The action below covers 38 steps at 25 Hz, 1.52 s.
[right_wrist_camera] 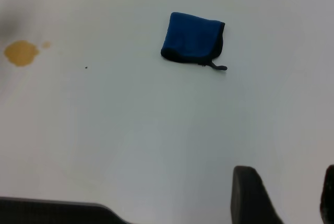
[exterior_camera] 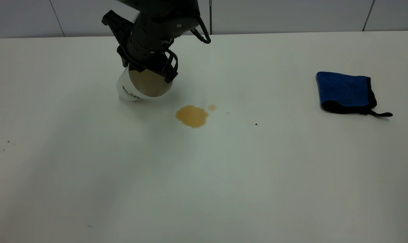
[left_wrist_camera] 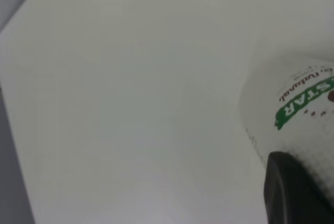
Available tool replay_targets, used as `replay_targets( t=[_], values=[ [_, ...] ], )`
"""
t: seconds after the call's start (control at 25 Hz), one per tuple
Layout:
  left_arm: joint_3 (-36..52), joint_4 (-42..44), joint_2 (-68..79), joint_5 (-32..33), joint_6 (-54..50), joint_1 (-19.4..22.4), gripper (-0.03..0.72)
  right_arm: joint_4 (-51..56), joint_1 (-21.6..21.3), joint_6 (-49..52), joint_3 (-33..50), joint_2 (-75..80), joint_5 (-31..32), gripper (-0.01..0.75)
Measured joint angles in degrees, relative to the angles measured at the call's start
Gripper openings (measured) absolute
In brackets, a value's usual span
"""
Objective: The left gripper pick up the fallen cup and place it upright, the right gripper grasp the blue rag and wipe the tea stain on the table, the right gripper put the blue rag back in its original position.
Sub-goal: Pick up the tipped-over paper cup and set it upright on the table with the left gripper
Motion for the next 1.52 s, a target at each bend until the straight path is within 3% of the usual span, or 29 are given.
replay_targets(
  t=[0.36, 0.64, 1.2, 1.32, 1.52],
  values=[
    [-0.94, -33.48, -8.09, -6.62, 24.91, 11.41, 0.003, 0.0, 0.0, 0.0, 0.0, 0.0, 0.0, 0.364],
    [-0.94, -52.69, -8.01, -7.66, 38.92, 19.15, 0.003, 0.0, 0.0, 0.0, 0.0, 0.0, 0.0, 0.364],
    [-0.94, -57.15, -3.5, -5.9, 43.31, 20.92, 0.024, 0.0, 0.0, 0.0, 0.0, 0.0, 0.0, 0.364],
    [-0.94, -57.15, -3.35, -6.03, 43.36, 20.92, 0.084, 0.0, 0.0, 0.0, 0.0, 0.0, 0.0, 0.364],
    [-0.94, -57.15, -4.09, -6.08, 43.36, 20.92, 0.303, 0.0, 0.0, 0.0, 0.0, 0.0, 0.0, 0.364]
  ],
)
